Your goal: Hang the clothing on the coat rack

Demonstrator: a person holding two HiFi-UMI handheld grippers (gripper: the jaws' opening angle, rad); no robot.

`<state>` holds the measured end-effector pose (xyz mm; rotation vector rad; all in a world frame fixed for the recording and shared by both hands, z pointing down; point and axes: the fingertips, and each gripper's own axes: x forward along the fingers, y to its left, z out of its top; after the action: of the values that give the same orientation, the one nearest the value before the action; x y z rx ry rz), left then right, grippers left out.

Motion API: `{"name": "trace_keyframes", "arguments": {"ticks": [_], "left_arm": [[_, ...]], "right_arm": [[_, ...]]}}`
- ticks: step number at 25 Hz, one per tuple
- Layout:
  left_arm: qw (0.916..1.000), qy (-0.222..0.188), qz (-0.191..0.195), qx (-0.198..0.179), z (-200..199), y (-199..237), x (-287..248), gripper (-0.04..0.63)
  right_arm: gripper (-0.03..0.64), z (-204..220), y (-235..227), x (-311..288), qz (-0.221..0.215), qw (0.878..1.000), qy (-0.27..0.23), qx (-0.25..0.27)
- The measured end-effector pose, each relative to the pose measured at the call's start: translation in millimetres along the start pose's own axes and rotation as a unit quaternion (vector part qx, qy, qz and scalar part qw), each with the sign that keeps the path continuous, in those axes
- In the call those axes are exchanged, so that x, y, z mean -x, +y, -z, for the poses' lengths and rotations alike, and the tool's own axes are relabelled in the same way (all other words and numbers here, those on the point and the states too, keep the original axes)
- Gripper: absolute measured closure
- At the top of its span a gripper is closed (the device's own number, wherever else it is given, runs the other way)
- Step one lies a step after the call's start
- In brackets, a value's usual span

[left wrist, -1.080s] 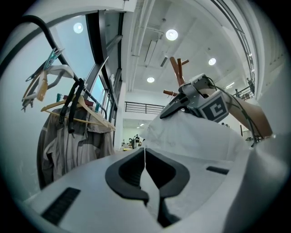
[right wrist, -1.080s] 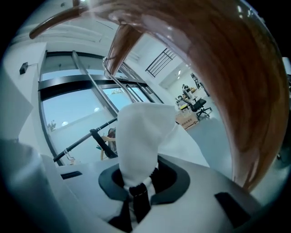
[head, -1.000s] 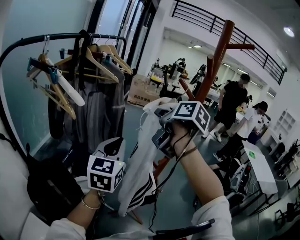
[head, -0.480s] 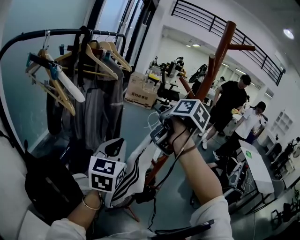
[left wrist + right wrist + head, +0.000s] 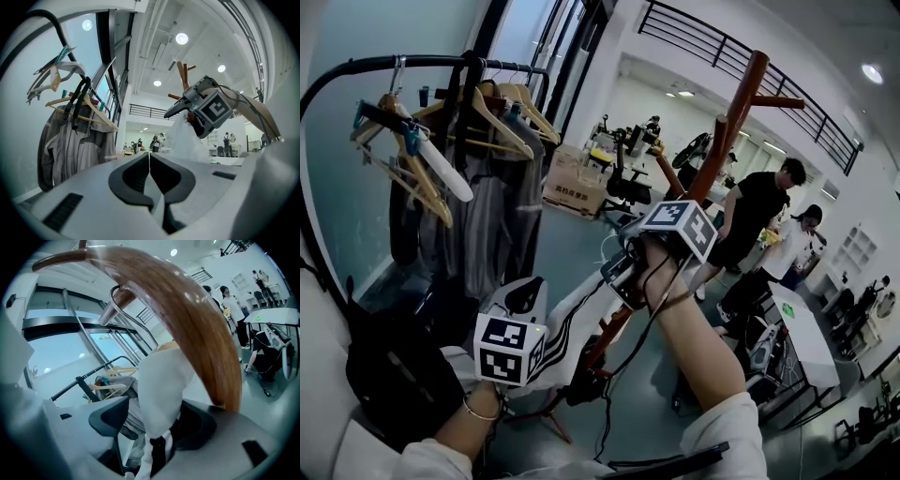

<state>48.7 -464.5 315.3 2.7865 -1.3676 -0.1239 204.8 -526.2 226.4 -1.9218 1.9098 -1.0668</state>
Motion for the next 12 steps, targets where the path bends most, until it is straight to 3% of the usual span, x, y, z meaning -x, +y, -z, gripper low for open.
{"name": "trace_keyframes", "arguments": {"ticks": [12], "left_arm": [[0.9992, -0.026, -0.014, 0.026, -8, 10, 20, 0.586]], "right_arm": [[0.304, 9, -4, 17, 0.026, 0.998, 0.057, 0.009]]}}
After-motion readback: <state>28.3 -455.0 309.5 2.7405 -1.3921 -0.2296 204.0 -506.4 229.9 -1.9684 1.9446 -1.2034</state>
